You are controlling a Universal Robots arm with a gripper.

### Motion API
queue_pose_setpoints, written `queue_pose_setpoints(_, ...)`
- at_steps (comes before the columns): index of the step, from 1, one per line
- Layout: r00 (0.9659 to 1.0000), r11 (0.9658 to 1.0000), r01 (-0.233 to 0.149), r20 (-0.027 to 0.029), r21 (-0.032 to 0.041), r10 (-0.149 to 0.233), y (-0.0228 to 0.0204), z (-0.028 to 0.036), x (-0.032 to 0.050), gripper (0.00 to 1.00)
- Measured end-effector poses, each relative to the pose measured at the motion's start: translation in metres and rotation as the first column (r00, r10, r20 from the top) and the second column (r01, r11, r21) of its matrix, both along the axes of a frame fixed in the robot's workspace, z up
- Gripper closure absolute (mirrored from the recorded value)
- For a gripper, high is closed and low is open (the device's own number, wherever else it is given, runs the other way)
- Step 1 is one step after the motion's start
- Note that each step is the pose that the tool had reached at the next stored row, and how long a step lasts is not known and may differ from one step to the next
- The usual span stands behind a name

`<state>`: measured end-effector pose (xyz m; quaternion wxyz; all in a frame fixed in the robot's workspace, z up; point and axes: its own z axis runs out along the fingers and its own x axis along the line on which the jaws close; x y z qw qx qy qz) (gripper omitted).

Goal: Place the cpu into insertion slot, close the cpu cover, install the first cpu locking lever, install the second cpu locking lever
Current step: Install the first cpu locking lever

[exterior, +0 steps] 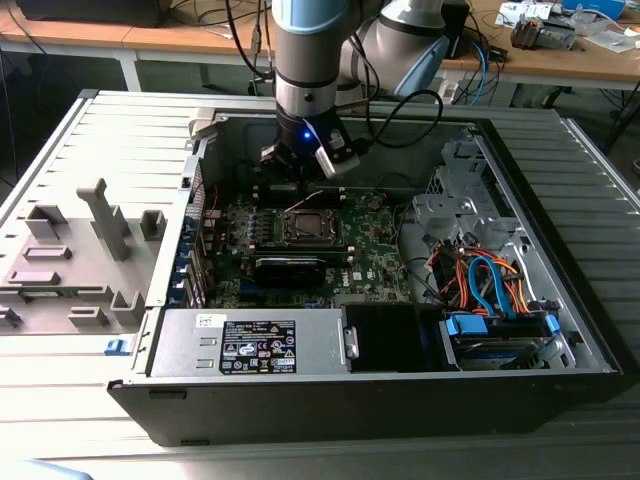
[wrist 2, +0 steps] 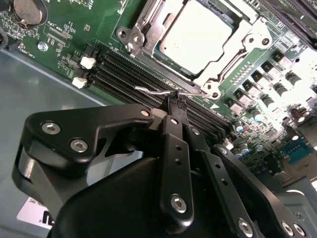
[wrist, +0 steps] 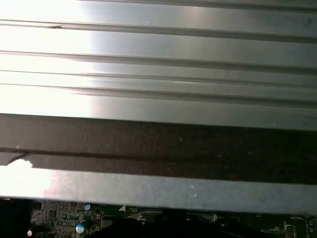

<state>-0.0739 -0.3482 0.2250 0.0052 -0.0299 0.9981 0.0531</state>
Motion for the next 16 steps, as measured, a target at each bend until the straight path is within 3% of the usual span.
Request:
queue_pose_setpoints(9,1.0000,1.0000,0.000,0.0002,-0.0077,0.000,-0.0006,-0.0010,-0.0006,0.89)
queue_pose_setpoints(16,1.0000,0.9998,-0.004,-0.0001,-0.0175,0.004,-0.0006,-0.0040,0.0063,0.89)
